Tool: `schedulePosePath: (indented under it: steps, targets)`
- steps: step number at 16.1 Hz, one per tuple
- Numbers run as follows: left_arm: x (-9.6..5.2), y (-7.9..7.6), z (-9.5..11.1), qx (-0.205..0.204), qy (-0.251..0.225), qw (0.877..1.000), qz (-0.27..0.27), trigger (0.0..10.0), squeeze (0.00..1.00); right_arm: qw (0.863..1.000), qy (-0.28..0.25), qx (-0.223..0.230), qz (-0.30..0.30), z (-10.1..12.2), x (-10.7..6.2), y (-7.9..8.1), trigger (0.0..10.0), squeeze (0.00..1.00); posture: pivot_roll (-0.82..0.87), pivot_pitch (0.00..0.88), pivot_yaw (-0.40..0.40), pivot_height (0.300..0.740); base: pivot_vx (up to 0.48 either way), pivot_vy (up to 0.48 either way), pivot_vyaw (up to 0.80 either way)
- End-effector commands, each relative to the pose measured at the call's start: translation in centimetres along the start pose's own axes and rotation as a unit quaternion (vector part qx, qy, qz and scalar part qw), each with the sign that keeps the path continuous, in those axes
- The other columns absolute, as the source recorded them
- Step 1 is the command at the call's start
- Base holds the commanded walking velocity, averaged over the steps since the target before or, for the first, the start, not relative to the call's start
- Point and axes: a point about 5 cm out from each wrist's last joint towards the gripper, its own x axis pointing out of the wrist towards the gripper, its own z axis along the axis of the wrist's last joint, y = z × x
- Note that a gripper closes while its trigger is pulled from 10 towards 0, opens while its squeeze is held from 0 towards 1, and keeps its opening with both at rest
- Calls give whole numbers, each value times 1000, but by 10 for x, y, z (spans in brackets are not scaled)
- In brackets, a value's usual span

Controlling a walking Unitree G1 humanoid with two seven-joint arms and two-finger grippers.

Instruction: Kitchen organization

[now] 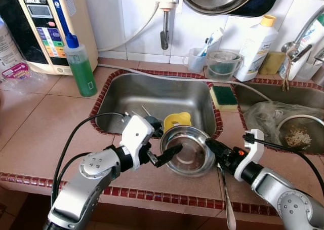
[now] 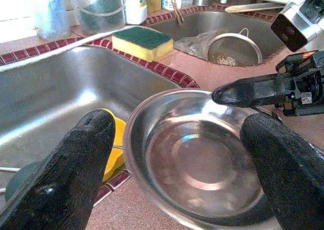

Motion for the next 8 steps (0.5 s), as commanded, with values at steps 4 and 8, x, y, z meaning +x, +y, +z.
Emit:
schedulePosePath:
  steps: [4,8]
  targets:
    - [-1,-1,3,5,-5,1000,-1,10000,0,1000,-3,8,-13,0,-6,-4,0,0,-136,43,-13,740,0,0,0]
    - [-2,-1,3,4,-3,1000,-3,10000,0,999,-26,28,9,3,-6,1,0,0,-136,45,-8,740,0,0,0]
